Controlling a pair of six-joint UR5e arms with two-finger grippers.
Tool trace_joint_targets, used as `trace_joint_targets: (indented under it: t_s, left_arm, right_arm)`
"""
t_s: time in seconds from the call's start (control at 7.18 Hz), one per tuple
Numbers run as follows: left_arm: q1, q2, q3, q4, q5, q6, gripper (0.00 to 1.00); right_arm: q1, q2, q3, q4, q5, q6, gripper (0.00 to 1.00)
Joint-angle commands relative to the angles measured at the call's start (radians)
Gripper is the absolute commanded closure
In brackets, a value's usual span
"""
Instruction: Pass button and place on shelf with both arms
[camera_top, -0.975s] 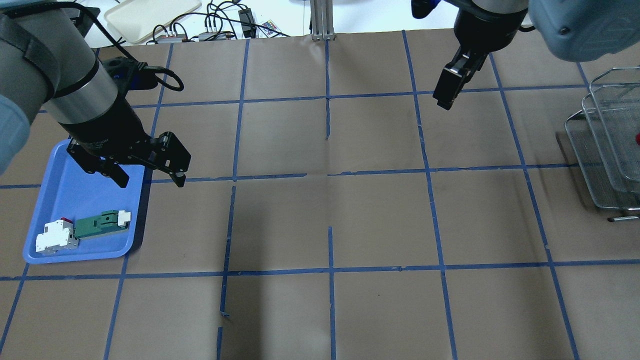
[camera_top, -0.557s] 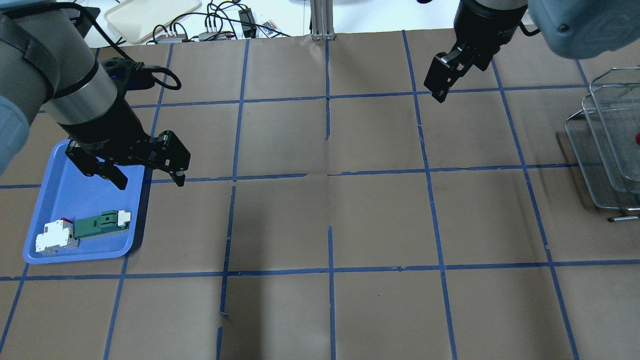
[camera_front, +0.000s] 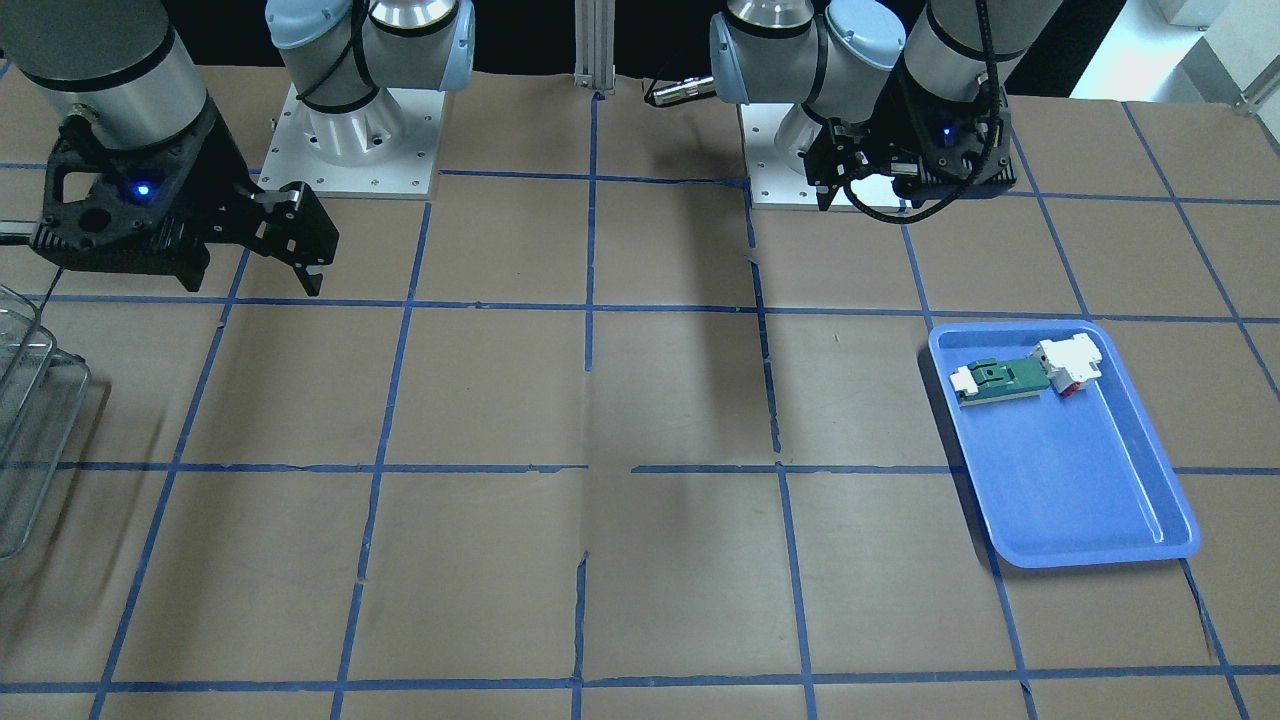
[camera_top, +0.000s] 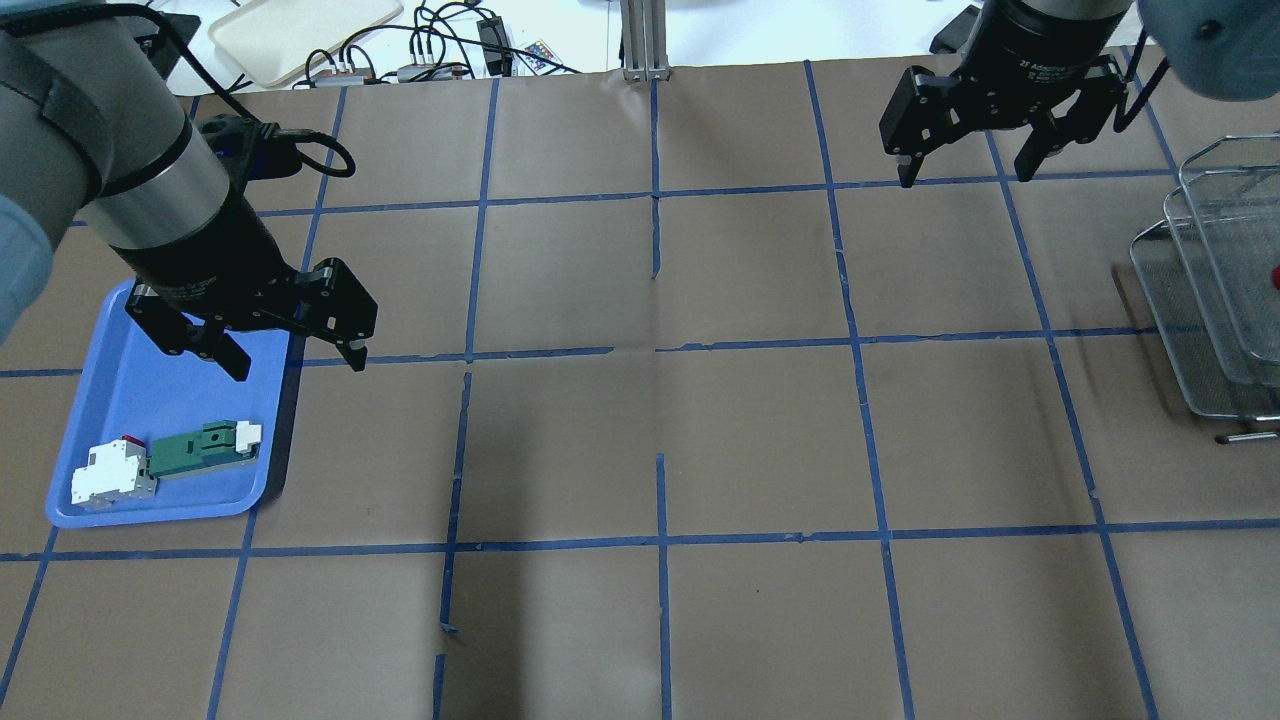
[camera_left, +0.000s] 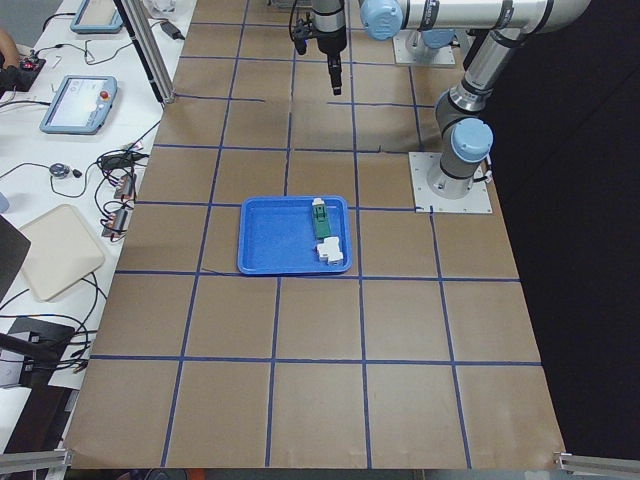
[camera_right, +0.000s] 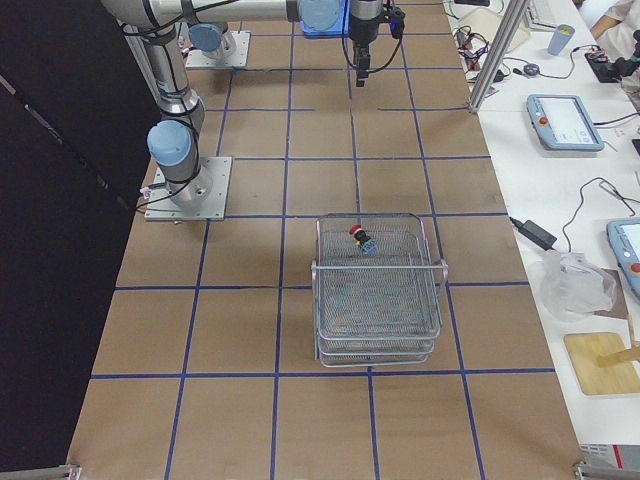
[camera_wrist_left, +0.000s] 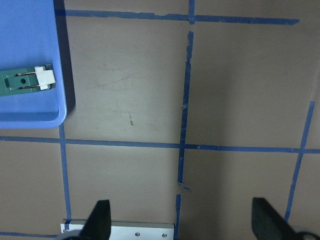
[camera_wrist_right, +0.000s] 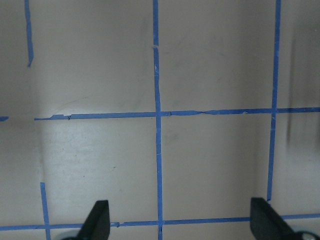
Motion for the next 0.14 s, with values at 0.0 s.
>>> trace_joint_targets:
  t_s: [0.0]
  left_arm:
    - [-0.001, -0.001, 0.000, 0.000, -0.001, -0.003, 0.00]
  right_arm:
    - [0.000, -0.004, -0.003, 0.000, 0.002, 0.023, 0.00]
